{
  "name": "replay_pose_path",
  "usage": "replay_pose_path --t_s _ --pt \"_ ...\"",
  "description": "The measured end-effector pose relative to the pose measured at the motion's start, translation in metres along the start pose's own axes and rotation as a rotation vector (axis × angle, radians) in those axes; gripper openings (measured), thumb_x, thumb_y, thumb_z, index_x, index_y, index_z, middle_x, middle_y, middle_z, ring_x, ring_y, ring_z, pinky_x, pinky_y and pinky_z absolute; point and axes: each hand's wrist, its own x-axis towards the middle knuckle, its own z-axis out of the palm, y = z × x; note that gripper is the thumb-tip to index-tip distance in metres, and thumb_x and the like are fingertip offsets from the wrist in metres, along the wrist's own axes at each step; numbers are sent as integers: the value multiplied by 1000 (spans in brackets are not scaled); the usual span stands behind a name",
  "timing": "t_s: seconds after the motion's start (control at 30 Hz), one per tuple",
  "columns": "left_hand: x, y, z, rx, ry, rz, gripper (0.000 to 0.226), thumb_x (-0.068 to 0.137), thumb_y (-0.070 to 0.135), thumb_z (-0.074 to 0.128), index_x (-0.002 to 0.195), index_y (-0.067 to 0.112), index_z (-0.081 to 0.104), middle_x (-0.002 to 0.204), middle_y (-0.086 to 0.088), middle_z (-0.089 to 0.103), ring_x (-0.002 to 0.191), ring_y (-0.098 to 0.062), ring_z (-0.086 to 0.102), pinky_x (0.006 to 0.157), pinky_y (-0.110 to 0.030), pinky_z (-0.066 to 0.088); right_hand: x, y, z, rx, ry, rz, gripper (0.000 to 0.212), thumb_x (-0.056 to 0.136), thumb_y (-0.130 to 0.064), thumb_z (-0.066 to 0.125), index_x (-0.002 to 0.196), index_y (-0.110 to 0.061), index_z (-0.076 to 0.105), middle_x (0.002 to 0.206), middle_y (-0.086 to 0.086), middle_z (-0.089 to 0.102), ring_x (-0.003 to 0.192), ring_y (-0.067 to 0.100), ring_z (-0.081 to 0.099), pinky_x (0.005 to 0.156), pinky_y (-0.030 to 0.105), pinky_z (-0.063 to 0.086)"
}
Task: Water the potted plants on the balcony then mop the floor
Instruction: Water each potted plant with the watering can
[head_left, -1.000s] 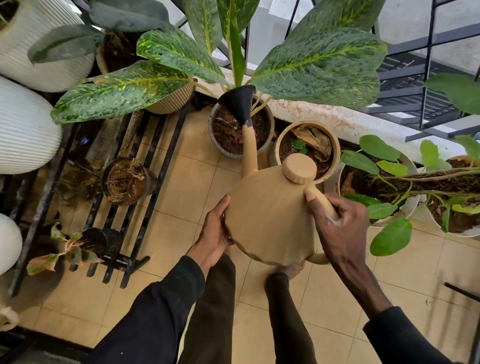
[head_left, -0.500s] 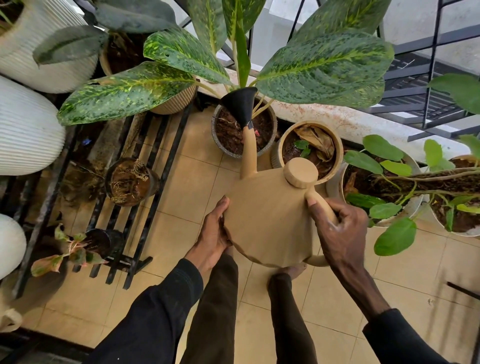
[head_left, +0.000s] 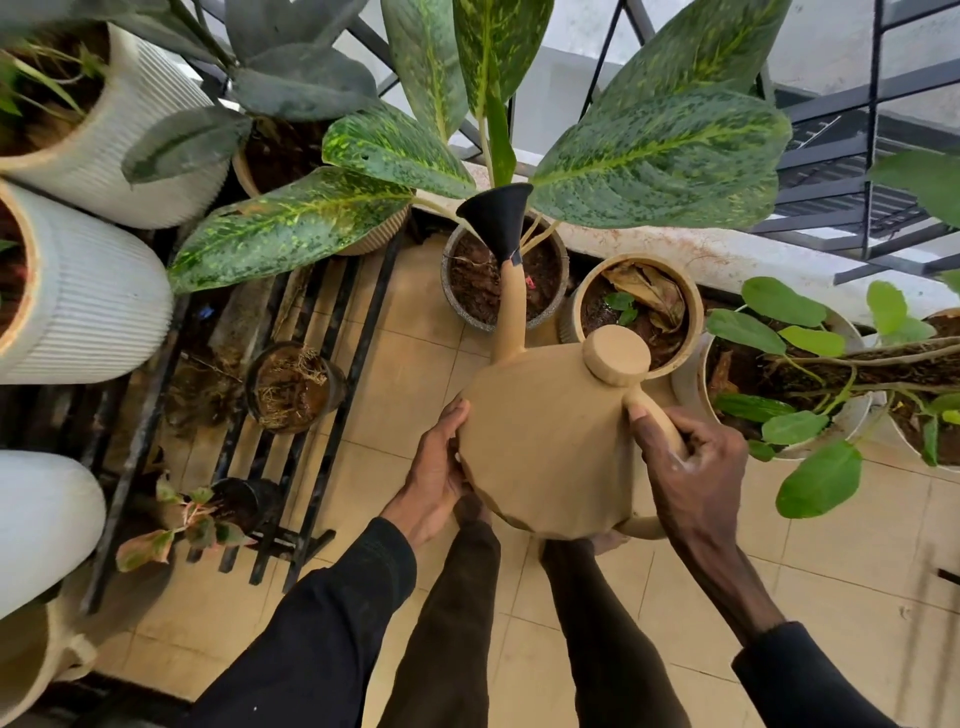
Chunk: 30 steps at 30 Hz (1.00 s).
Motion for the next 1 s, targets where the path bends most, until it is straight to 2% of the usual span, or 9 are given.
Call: replay_pose_path --t_s 0.2,0.27,0.37,0.47,0.53,0.67,0.77,0.87,1.0 --pt "-28 17 7 51 21 19 51 97 58 56 140 31 59 136 -12 63 127 -35 57 108 -62 47 -2 -19 -11 38 -6 -9 78 85 -70 58 107 2 78 96 13 76 82 21 70 65 22 51" --pt "-39 22 13 61 22 28 52 96 58 56 139 31 59 136 -12 64 127 -36 57 109 -63 45 -3 -27 -20 50 -16 -9 81 84 -74 58 106 1 78 94 12 76 82 16 69 64 19 51" --pt "-53 27 23 56 31 46 50 96 58 54 138 32 60 133 -11 65 126 -35 57 110 -62 45 -4 -36 -33 63 -17 -31 70 85 -62 59 106 1 79 94 11 76 83 7 69 63 10 50" --pt "-70 30 36 41 36 52 47 98 57 53 138 33 60 133 -11 66 125 -35 58 106 -58 48 -2 -45 -48 70 -38 -40 68 86 -61 59 107 0 78 94 7 76 82 -2 68 63 8 50" --pt "-84 30 45 22 46 59 48 98 57 53 140 34 58 134 -11 65 125 -33 58 103 -57 50 0 -54 -59 78 -46 -40 65 86 -61 59 106 -3 79 91 -1 75 83 -4 68 62 11 52" --pt "-107 29 64 -25 72 85 57 91 60 59 142 37 56 137 -9 63 127 -32 57 105 -55 51 5 -77 -87 78 -38 -103 48 88 -56 59 105 -14 76 83 -19 68 71 0 68 57 30 56" --pt "-122 31 78 -72 64 102 47 95 55 59 139 40 59 138 -8 64 128 -32 58 107 -56 49 11 -89 -106 59 -48 -163 44 89 -52 60 92 -13 80 70 -6 69 61 10 62 52 34 52" --pt "-135 35 90 -93 50 133 41 99 52 55 138 39 60 135 -7 66 125 -30 59 107 -53 49 15 -97 -119 67 -42 -204 48 89 -49 61 90 -6 81 70 2 71 69 13 65 53 26 48" --pt "-155 40 100 -90 60 169 43 100 53 51 140 37 57 135 -7 64 124 -30 58 102 -49 52 16 -112 -131 82 -71 -237 45 89 -48 61 73 -8 75 63 9 67 60 20 58 51 34 43"
